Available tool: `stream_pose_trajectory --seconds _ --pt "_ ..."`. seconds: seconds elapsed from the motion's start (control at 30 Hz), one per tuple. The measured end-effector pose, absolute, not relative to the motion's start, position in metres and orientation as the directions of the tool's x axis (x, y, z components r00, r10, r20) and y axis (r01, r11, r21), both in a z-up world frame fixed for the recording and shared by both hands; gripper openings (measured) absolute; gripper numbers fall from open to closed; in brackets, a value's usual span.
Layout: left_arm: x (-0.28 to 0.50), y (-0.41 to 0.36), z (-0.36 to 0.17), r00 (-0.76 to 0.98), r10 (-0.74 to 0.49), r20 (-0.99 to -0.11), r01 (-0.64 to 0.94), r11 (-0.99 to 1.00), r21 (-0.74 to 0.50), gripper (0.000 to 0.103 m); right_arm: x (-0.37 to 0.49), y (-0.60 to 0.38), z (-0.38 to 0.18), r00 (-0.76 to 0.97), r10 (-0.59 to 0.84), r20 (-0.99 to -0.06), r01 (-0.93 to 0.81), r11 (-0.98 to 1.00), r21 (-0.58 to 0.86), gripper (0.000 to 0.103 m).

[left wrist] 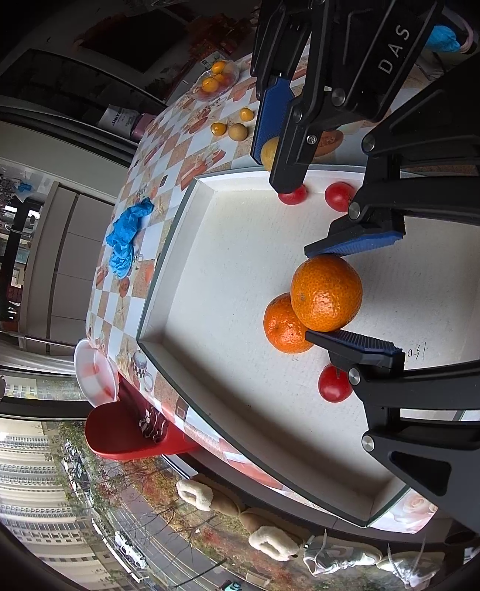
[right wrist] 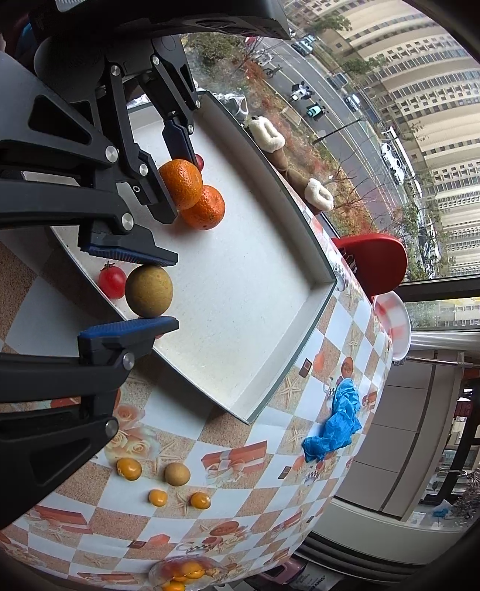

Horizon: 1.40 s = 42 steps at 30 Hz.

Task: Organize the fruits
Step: 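Carry the mandarin and kiwi over the white tray with both tools, then open the left tool over the tray while the right tool releases the kiwi, then move both tools back to the small mandarins beside the tray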

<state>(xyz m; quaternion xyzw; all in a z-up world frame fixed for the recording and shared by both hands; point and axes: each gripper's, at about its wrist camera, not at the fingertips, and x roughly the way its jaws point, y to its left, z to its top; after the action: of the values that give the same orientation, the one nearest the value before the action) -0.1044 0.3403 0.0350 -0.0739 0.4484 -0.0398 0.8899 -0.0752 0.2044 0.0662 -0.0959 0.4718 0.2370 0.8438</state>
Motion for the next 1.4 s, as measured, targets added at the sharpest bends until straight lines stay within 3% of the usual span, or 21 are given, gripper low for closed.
stream_pose_trajectory --seconds 0.7,0.83,0.9,0.97,1.3,1.4 --pt "-0.093 0.342 0.033 0.606 -0.095 -0.79 -0.006 0.992 -0.124 0.04 -0.058 0.217 0.054 0.41 0.299 -0.862 -0.478 0.875 0.076 0.031" --pt "-0.093 0.342 0.033 0.606 -0.095 -0.79 -0.004 0.992 -0.123 0.051 -0.057 0.219 0.051 0.401 0.298 -0.866 -0.478 0.875 0.079 0.032" --pt "-0.093 0.342 0.033 0.606 -0.078 -0.792 -0.012 0.994 -0.106 0.061 -0.058 0.219 0.051 0.402 0.298 -0.866 -0.476 0.876 0.08 0.037" --pt "-0.094 0.342 0.033 0.614 -0.077 -0.785 -0.014 0.994 -0.109 0.08 -0.058 0.217 0.053 0.405 0.299 -0.864 -0.472 0.878 0.083 0.051" --pt "-0.096 0.336 0.04 0.624 -0.076 -0.778 -0.009 0.995 -0.104 0.081 -0.053 0.204 0.062 0.443 0.285 -0.85 -0.442 0.894 0.069 0.079" --pt "-0.098 0.334 0.042 0.626 -0.072 -0.776 -0.009 0.995 -0.1 0.081 -0.052 0.196 0.063 0.452 0.286 -0.845 -0.43 0.9 0.074 0.081"
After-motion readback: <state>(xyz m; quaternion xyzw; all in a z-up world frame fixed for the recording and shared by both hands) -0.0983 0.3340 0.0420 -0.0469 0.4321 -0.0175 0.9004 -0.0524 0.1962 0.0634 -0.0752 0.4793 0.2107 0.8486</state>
